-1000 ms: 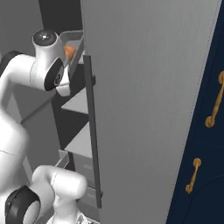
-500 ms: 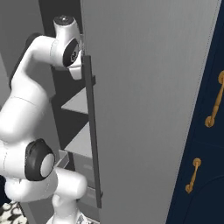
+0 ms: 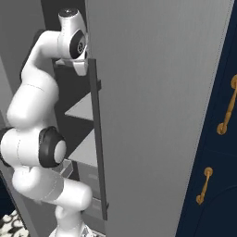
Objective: Take the meat container that has the fish and place it on the second highest rack of the freezer. Then take the vegetable container that has the onion and eggplant and place it on the highest rack of the freezer.
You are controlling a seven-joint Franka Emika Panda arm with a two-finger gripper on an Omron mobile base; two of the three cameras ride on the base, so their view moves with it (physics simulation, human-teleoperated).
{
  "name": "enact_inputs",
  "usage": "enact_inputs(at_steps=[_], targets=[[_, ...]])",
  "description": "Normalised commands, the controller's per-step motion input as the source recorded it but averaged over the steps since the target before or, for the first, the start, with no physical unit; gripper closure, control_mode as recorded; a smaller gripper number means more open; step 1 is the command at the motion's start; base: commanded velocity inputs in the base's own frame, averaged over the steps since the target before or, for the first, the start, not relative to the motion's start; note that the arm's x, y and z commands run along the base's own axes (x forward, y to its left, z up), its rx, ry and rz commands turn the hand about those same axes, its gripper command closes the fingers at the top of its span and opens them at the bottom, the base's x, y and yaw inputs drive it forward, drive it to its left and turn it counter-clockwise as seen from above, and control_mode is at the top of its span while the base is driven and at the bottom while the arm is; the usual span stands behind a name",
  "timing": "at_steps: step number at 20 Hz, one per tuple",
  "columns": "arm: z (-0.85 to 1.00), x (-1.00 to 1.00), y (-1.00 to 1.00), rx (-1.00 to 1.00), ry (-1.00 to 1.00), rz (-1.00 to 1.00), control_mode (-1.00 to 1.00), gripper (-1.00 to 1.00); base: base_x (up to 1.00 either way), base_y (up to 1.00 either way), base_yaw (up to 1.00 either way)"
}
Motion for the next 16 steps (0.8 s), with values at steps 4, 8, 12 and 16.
enact_inputs(at_steps=[4,8,12,16], targets=[[0.00,1.00,0.13,0.00,0.00,-0.18,-1.00,1.00,0.00,0.00,0.00],[0.00,1.00,0.06,0.00,0.02,-0.15,-1.00,1.00,0.00,0.00,0.00],[0.00,0.92,0.00,0.00,0.03,-0.11,-1.00,-1.00,0.00,0.00,0.00],[-0.01,-0.02,0.00,0.00,-0.01,0.00,-1.00,-1.00,0.00,0.00,0.00]])
